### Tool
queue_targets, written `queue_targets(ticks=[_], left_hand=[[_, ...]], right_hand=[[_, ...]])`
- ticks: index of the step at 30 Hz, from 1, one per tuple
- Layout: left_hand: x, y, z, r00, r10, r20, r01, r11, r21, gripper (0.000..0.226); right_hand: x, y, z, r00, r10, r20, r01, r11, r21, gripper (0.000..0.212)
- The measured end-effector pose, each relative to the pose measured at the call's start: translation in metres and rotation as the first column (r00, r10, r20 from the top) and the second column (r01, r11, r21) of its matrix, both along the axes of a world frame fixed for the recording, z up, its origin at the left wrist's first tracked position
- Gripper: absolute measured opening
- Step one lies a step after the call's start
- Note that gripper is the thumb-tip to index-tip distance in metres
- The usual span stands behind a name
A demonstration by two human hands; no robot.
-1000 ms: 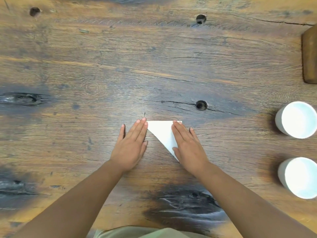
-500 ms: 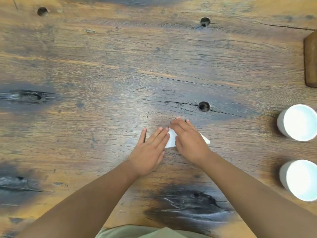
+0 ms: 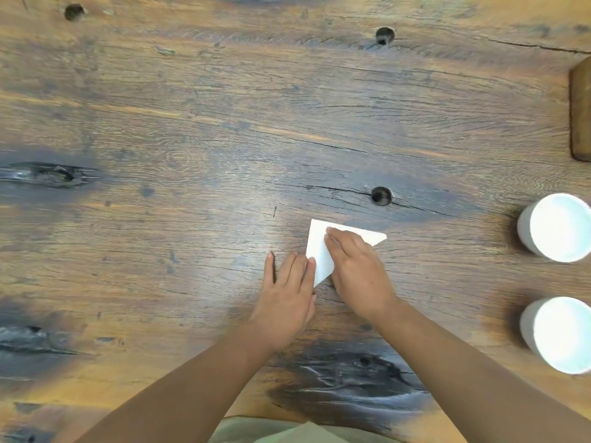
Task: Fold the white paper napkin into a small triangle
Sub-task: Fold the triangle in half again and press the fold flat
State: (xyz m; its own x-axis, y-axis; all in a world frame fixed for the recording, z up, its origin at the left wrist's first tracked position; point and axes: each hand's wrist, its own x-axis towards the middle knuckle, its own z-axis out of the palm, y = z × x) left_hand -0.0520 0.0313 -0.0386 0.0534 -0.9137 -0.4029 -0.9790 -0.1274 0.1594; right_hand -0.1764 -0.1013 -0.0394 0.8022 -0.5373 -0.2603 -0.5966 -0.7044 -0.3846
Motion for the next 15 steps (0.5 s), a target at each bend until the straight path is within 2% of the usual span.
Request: queue_targets(ticks=[5, 10, 15], left_hand=[[0.008, 0.0, 0.002, 0.98, -0.137, -0.143, 0.127, 0.989, -0.079, 0.054], [0.028, -0.02, -0.003, 0.992, -0.011, -0.126, -0.001, 0.996, -0.095, 0.057], [0.041, -0.025, -0.014, 0.996, -0.051, -0.076, 0.047, 0.998, -0.05, 0.061]], right_hand=[[-0.002, -0.006, -0.003, 0.995, 0.098, 0.035, -0.1, 0.994, 0.044, 0.057], [-0.002, -0.011, -0.004, 0.993, 0.108, 0.048, -0.11, 0.994, 0.024, 0.063], [0.002, -0.015, -0.005, 0.995, 0.098, 0.037, -0.098, 0.995, 0.016, 0.058]])
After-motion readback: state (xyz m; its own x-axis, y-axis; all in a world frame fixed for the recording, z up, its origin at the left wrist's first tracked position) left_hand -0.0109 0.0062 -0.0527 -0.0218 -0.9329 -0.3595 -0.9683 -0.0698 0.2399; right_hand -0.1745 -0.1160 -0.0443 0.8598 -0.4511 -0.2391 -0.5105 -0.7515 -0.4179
